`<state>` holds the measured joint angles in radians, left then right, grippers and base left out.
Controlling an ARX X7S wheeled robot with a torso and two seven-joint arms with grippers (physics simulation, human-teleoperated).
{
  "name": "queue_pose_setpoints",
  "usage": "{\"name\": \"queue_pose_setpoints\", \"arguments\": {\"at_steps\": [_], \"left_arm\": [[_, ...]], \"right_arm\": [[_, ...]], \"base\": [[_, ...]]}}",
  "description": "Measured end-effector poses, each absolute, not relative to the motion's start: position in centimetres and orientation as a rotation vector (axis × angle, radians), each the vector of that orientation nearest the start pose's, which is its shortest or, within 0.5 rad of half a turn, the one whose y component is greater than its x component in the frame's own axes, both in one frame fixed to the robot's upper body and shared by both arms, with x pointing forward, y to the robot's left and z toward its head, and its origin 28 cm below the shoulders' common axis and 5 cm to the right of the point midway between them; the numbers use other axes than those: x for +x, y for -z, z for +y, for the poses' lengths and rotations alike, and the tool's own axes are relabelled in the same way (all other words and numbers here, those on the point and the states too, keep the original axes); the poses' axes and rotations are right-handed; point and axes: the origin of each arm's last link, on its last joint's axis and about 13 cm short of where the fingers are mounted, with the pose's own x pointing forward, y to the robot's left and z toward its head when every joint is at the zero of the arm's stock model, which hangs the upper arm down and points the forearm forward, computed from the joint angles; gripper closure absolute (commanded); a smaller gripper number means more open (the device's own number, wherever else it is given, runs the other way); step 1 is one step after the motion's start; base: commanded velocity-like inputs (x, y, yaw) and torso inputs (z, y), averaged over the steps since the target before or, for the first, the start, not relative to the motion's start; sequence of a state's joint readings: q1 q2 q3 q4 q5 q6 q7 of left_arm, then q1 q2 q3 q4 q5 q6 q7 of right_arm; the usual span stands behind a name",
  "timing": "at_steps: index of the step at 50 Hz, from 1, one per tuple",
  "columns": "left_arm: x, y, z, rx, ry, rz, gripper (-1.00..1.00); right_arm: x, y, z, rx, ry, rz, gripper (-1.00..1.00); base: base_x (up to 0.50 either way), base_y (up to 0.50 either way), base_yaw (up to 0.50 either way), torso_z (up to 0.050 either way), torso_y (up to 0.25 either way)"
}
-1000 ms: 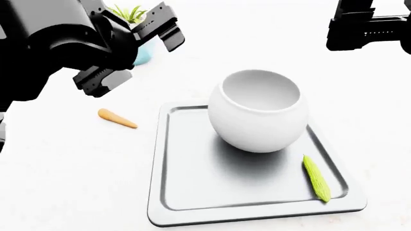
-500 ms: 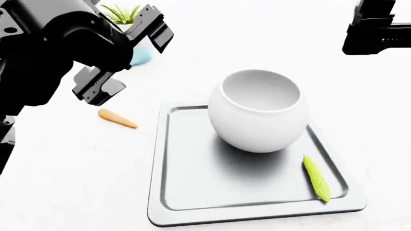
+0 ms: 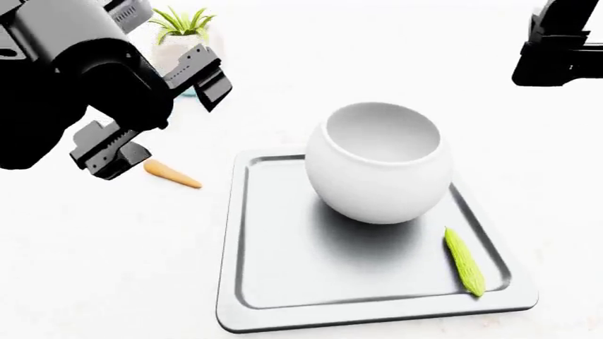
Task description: Place the two vegetables and bowl onto the tray for setting up a vegetable dip station.
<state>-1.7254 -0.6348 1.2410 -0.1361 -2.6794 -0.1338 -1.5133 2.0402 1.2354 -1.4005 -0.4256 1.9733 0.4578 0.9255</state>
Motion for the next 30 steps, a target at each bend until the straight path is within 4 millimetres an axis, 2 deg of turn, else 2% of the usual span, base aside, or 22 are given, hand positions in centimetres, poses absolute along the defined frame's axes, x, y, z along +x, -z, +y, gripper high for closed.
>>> {"name": "queue_pose_setpoints", "arguments": {"at_steps": [13,30], "left_arm": [[32.5,-36.2,18.9,-0.727,-0.386,0.809,-1.00],[36.3,-36.5,18.4,-0.768,-0.453,0.719,-1.00]], "right_arm": [[20.5,-35.8,-18.0,0.017,0.054,-0.031,-1.00],[20.9,-34.9,-18.3,0.024,0.064,-0.003,-1.00]], "base": [[0.00,0.00,0.00,0.000,0.000],[0.00,0.00,0.00,0.000,0.000]]}}
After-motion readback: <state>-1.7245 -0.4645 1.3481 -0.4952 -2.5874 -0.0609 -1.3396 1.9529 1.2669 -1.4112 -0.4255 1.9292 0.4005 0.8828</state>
